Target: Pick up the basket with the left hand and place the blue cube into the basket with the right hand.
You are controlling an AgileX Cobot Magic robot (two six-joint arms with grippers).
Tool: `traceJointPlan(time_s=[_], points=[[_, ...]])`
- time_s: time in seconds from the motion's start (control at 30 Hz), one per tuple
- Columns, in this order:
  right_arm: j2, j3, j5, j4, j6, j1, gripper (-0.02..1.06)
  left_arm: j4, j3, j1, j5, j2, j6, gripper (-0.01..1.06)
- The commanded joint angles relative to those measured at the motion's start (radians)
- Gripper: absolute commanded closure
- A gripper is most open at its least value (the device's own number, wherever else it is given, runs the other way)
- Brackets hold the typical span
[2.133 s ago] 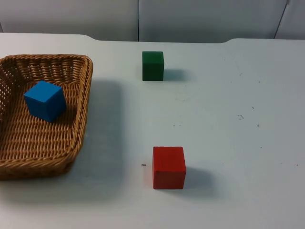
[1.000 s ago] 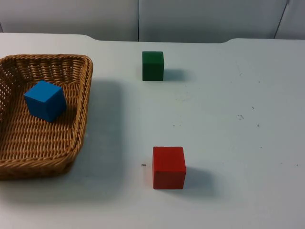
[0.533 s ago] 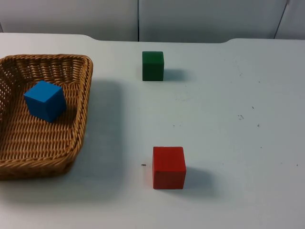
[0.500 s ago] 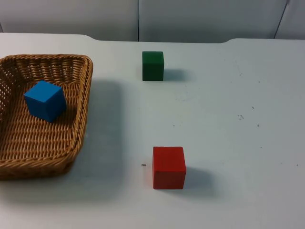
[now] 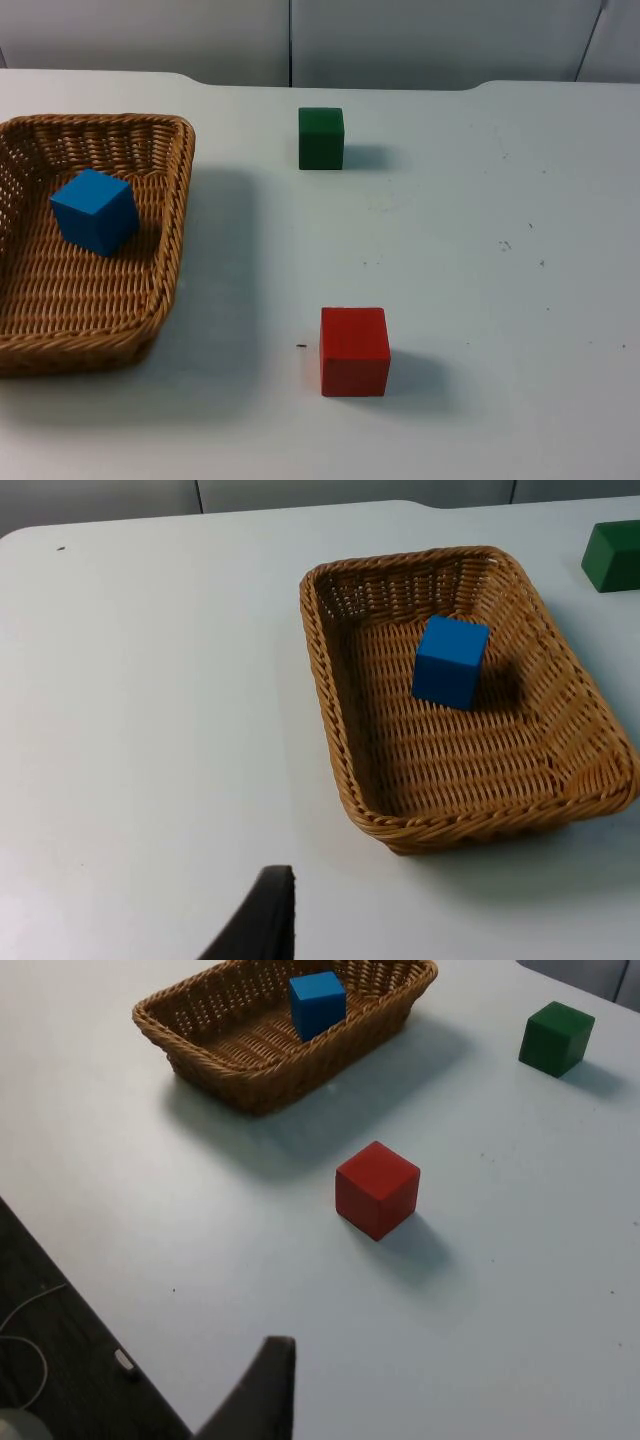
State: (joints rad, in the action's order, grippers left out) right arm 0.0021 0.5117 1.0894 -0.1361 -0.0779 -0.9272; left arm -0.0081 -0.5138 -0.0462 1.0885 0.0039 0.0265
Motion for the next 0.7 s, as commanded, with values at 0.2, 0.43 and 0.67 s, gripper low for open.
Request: traceJointPlan(time_s=[0.2,0.43,0.67], points=[[-0.002,-0.005,-0.010,0.009,0.000,-0.001,0.00,-0.011,0.002,-0.004,-0.010,-0.004,-0.001,0.02],[-0.002,-0.005,-0.015,0.010,0.052,-0.001,0.00,-0.011,0.002,-0.004,-0.010,-0.004,-0.001,0.02],[-0.002,-0.005,-0.017,0.010,0.070,-0.001,0.00,-0.011,0.002,-0.004,-0.010,-0.004,-0.001,0.02]])
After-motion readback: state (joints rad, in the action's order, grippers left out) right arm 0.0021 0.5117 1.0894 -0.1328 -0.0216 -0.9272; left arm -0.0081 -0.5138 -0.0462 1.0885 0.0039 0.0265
